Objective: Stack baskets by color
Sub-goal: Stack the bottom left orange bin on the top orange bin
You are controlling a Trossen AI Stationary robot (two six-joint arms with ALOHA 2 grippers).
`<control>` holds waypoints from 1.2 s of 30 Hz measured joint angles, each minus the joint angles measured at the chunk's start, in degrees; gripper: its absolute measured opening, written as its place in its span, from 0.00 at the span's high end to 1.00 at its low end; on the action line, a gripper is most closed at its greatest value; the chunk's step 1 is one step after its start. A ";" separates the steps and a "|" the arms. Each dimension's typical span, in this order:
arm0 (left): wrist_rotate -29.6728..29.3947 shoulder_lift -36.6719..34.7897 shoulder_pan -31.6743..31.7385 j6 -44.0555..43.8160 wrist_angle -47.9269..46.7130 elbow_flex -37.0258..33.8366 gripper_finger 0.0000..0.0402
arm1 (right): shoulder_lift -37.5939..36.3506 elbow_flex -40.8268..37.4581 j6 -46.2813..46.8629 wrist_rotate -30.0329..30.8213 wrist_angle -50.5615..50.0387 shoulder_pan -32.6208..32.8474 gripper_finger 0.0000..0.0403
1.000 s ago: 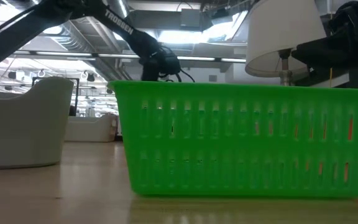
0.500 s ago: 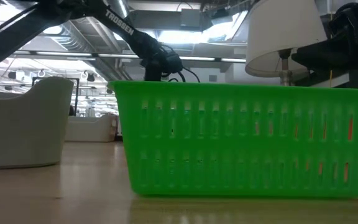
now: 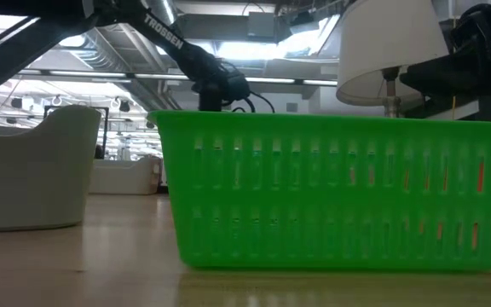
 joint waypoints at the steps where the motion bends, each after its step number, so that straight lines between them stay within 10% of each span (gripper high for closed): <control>1: 0.72 0.00 0.18 0.03 0.04 0.00 0.85 | 0.00 0.00 0.00 0.00 0.00 0.01 0.78; 36: -3.26 4.14 1.39 -0.74 3.04 -0.15 0.88 | 0.02 0.00 0.06 0.00 0.01 0.00 0.78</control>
